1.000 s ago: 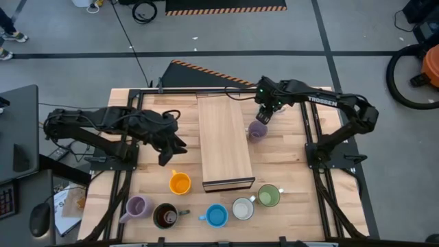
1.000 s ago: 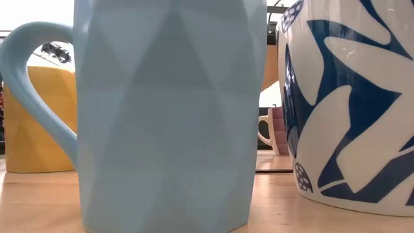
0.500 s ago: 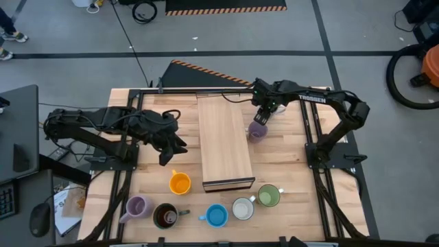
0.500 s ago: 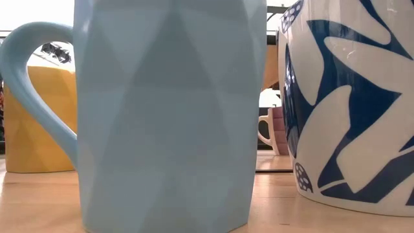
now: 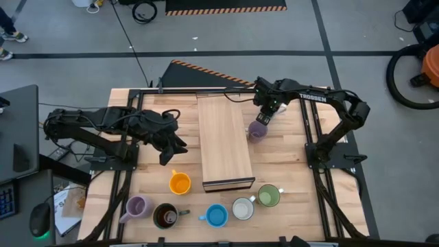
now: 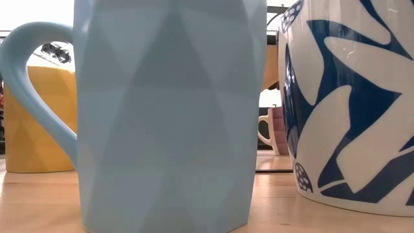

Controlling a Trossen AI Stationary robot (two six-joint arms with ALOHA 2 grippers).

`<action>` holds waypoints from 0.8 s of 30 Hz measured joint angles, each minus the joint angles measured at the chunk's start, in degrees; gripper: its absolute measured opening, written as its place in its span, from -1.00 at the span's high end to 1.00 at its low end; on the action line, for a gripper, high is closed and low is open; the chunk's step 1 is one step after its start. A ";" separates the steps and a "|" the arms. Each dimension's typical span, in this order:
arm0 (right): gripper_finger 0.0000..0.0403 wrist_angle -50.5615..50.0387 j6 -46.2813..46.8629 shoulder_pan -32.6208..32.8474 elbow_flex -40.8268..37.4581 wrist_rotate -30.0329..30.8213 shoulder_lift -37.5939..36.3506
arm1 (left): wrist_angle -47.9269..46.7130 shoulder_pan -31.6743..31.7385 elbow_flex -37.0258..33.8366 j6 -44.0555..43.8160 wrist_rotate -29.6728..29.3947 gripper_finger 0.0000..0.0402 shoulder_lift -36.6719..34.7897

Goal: Place coffee mugs
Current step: Put the light blue mug on the shelf

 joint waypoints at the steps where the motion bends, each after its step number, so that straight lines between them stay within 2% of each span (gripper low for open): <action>1: 0.76 -0.09 -0.35 -0.10 0.01 -0.24 0.00 | 0.00 0.00 0.00 0.00 -0.02 0.30 0.00; 4: 0.82 -0.29 -2.62 -0.34 0.02 -1.71 -0.07 | 0.02 0.00 0.00 -0.04 0.00 0.30 0.00; 15: 0.80 -3.40 -8.28 -0.21 0.09 -2.39 -0.49 | 0.09 0.14 0.00 -1.57 -0.05 0.30 0.00; 24: 0.81 -6.88 -8.92 0.17 -0.11 -2.07 -5.42 | 2.38 0.15 0.02 0.58 -2.21 0.30 0.00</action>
